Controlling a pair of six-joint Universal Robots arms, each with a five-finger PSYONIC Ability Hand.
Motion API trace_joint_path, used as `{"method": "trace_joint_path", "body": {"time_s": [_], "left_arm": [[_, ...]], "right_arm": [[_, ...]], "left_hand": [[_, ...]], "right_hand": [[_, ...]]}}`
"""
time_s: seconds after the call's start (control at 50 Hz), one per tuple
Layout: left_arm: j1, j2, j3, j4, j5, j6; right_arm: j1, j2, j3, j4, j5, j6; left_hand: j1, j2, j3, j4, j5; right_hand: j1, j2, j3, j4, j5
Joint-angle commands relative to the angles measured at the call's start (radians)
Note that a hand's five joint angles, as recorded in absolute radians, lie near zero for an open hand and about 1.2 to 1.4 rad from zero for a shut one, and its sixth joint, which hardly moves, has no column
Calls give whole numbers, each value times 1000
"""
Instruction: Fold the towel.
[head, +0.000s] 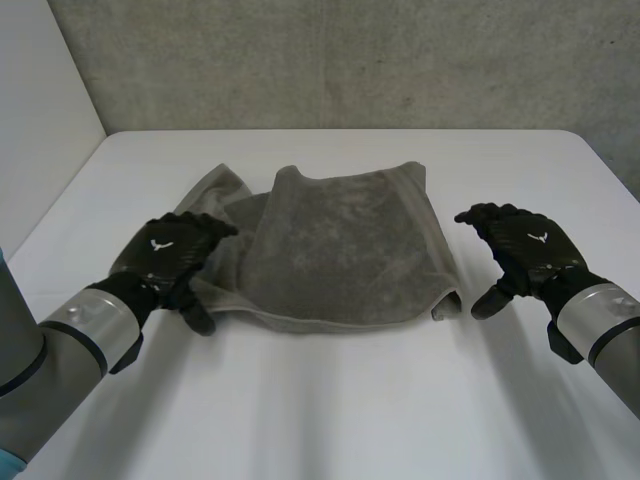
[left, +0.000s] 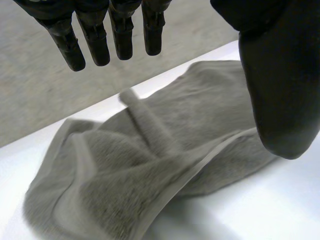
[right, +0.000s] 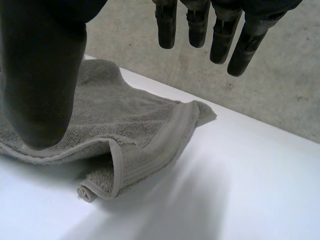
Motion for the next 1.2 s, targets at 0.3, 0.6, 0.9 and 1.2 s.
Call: {"method": "trace_joint_path", "body": {"time_s": [0.3, 0.6, 0.9, 1.2], "left_arm": [[18, -185, -8, 127, -170, -176], [-13, -276, 32, 184, -246, -205], [-18, -328, 81, 255, -314, -206], [4, -406, 166, 264, -314, -196]], "right_arm": [[8, 231, -37, -131, 118, 191], [28, 349, -117, -175, 147, 229], [65, 359, -143, -177, 163, 335], [97, 469, -215, -192, 179, 364]], "left_hand": [[-96, -54, -43, -50, -39], [-96, -54, -43, -50, -39], [-85, -43, -43, -50, -27], [445, 487, -43, -50, 503]], "right_hand": [[-69, -70, -7, -60, -58], [-69, -70, -7, -60, -58], [-69, -70, -7, -60, -58], [688, 687, -7, -60, 699]]}}
